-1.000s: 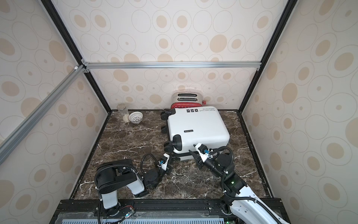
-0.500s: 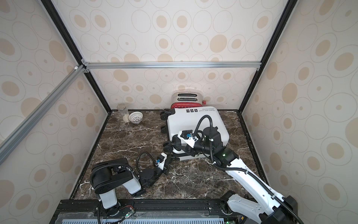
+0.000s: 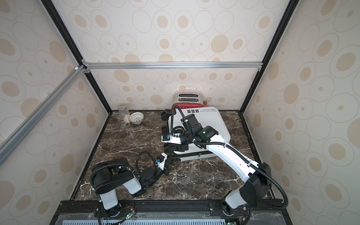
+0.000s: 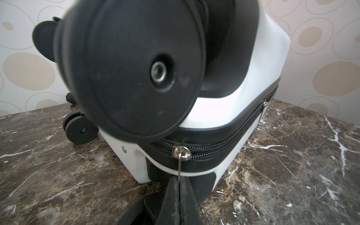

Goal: Open the suitcase zippers
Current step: Unzip the zipper on the suitcase.

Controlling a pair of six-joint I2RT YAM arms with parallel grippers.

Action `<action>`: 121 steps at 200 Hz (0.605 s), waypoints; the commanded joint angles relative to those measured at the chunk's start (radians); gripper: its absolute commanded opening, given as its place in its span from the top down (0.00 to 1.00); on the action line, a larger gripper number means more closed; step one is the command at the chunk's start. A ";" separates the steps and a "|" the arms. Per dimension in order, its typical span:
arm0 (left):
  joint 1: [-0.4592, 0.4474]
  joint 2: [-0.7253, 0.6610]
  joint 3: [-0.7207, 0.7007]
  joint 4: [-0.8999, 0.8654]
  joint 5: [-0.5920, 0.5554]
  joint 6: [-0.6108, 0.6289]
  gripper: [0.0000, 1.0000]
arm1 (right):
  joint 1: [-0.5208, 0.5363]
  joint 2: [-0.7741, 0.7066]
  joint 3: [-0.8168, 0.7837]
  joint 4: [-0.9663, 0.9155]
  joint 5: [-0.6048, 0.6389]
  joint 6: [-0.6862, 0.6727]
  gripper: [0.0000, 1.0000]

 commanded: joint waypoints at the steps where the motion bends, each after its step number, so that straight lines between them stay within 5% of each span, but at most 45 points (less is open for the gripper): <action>1: 0.010 -0.007 0.000 0.241 0.016 -0.016 1.00 | 0.019 0.029 0.042 -0.100 0.049 -0.071 0.31; 121: 0.012 -0.017 -0.007 0.241 0.039 -0.009 1.00 | 0.044 0.270 0.268 -0.318 0.057 -0.071 0.34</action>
